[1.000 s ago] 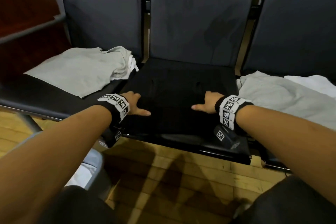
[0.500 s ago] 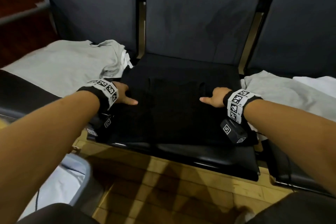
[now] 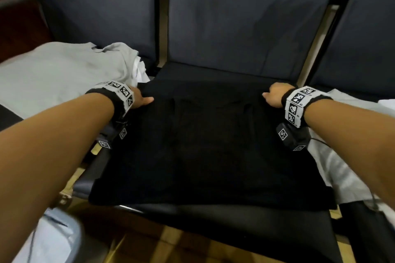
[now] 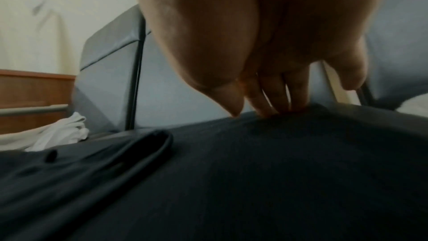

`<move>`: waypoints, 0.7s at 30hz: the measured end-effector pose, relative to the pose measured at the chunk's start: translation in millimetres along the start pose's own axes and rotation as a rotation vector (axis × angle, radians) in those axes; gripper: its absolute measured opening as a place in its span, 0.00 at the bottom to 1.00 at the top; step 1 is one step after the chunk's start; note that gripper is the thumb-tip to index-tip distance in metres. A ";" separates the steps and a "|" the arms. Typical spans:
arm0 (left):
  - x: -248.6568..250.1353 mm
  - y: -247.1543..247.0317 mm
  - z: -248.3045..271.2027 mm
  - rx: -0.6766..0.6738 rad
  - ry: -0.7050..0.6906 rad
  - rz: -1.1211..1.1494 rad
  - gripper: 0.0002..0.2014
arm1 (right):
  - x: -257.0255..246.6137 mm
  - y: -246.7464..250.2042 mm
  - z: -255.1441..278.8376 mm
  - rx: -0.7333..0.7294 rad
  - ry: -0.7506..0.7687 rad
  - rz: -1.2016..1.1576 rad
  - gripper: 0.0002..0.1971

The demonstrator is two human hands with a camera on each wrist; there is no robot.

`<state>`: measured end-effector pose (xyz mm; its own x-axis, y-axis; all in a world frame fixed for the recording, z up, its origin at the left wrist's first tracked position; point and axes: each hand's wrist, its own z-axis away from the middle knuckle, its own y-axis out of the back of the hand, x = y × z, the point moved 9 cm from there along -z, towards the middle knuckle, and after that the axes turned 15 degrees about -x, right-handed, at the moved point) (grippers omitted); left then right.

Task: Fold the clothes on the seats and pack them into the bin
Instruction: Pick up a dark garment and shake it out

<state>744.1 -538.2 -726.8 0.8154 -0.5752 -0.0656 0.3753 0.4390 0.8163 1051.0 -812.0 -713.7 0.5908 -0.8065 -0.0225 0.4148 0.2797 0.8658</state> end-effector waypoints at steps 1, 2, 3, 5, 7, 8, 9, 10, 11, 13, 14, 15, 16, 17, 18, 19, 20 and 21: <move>4.8 11.1 -1.6 0.043 -0.028 -0.009 0.31 | -0.4 10.2 -5.2 0.033 0.007 0.023 0.19; 11.6 23.1 -1.1 0.090 -0.060 -0.012 0.28 | -2.4 20.3 -8.8 0.068 0.017 0.039 0.16; 19.5 32.7 -3.1 0.132 -0.100 -0.009 0.27 | -4.6 28.3 -12.6 0.098 0.028 0.050 0.15; 36.8 43.4 -10.3 0.146 -0.179 -0.003 0.29 | -8.6 35.6 -21.3 0.117 0.047 0.070 0.19; 43.5 40.6 -23.1 0.095 -0.190 -0.037 0.36 | -8.8 33.4 -31.3 0.086 0.050 0.077 0.26; 43.4 40.9 -28.3 0.092 -0.181 -0.058 0.38 | -7.6 32.5 -36.5 0.072 0.044 0.074 0.28; 42.8 42.6 -31.9 0.104 -0.172 -0.074 0.38 | -5.0 32.7 -40.3 0.065 0.035 0.066 0.30; 41.9 45.7 -34.9 0.121 -0.166 -0.080 0.37 | -2.5 34.0 -43.8 0.058 0.025 0.055 0.30; 41.3 47.8 -37.3 0.123 -0.161 -0.075 0.35 | 0.5 34.3 -47.4 0.042 0.014 0.040 0.30; 42.9 48.6 -39.3 0.093 -0.166 -0.068 0.28 | 7.1 33.3 -53.4 0.007 -0.002 0.000 0.28; 43.3 49.4 -41.5 0.076 -0.163 -0.070 0.26 | 10.3 32.9 -55.5 -0.002 -0.006 -0.027 0.28; 42.5 51.8 -41.8 0.079 -0.162 -0.060 0.25 | 12.5 33.4 -56.9 -0.001 -0.004 -0.054 0.27; 40.7 55.8 -41.1 0.091 -0.162 -0.029 0.24 | 14.2 34.9 -57.8 0.010 0.005 -0.084 0.26; 38.2 62.2 -39.7 0.119 -0.171 0.027 0.24 | 15.9 38.1 -58.2 0.029 0.017 -0.117 0.24; 34.0 69.4 -39.7 0.151 -0.182 0.098 0.22 | 18.0 43.1 -57.7 0.058 0.028 -0.156 0.23; 29.9 77.2 -37.1 0.187 -0.194 0.176 0.20 | 20.1 49.8 -56.0 0.098 0.037 -0.196 0.21; 25.7 85.9 -34.3 0.230 -0.199 0.248 0.18 | 21.8 58.2 -53.3 0.149 0.046 -0.234 0.19; 21.6 95.0 -29.3 0.280 -0.206 0.310 0.16 | 23.6 67.0 -49.5 0.204 0.052 -0.270 0.16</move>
<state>810.3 -488.6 -667.5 0.7554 -0.5836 0.2980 -0.0289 0.4247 0.9049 1127.0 -786.4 -680.9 0.5155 -0.8080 -0.2852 0.4174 -0.0539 0.9071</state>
